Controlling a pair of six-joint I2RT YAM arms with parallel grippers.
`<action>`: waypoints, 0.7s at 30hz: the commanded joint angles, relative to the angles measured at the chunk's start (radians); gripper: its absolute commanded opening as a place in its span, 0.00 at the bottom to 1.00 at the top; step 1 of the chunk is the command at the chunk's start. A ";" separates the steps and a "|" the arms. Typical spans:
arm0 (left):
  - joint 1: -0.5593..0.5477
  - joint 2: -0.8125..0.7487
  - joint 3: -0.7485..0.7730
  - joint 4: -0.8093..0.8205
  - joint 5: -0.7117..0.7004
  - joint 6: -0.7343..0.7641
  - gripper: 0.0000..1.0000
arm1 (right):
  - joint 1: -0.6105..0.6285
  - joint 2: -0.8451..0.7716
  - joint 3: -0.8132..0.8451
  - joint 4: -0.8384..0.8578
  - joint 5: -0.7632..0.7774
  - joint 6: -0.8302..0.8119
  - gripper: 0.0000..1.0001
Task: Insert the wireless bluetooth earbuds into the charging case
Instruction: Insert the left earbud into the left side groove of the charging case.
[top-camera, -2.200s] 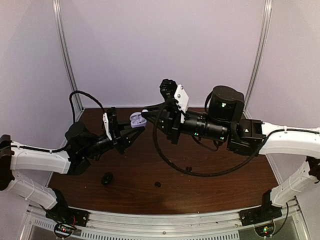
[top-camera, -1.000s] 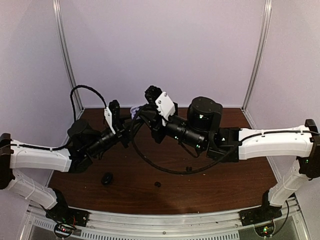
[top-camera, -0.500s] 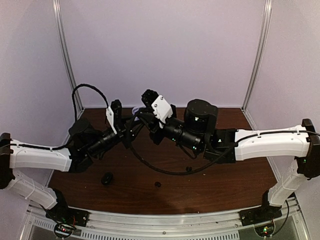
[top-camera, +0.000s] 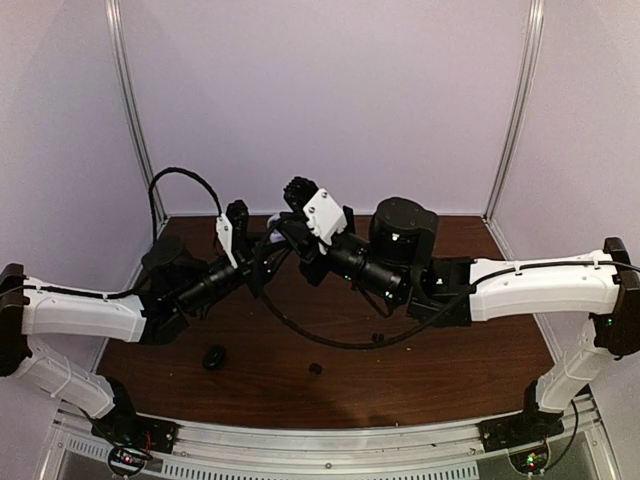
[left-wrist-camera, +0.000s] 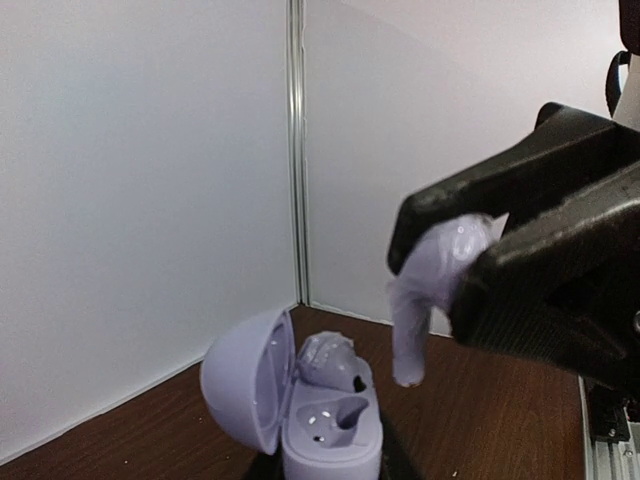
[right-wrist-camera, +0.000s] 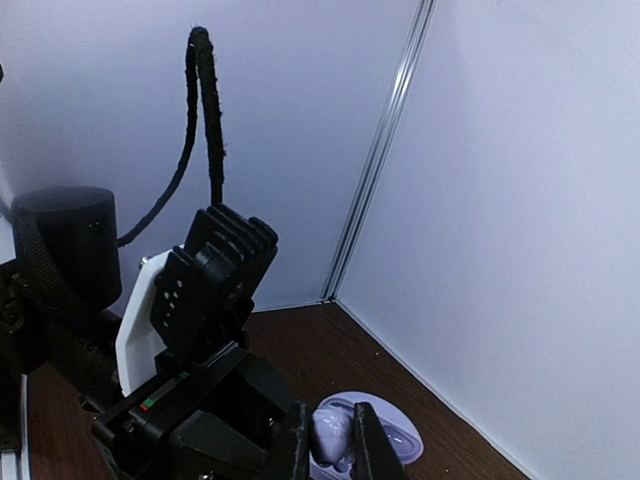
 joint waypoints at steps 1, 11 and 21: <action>-0.007 -0.004 0.035 0.024 -0.013 -0.005 0.00 | 0.004 0.004 0.004 0.021 0.041 -0.027 0.04; -0.007 -0.010 0.038 0.021 -0.006 -0.005 0.00 | 0.003 0.022 0.002 0.023 0.055 -0.038 0.04; -0.008 -0.020 0.033 0.022 -0.006 -0.006 0.00 | 0.003 0.035 -0.003 0.025 0.058 -0.031 0.04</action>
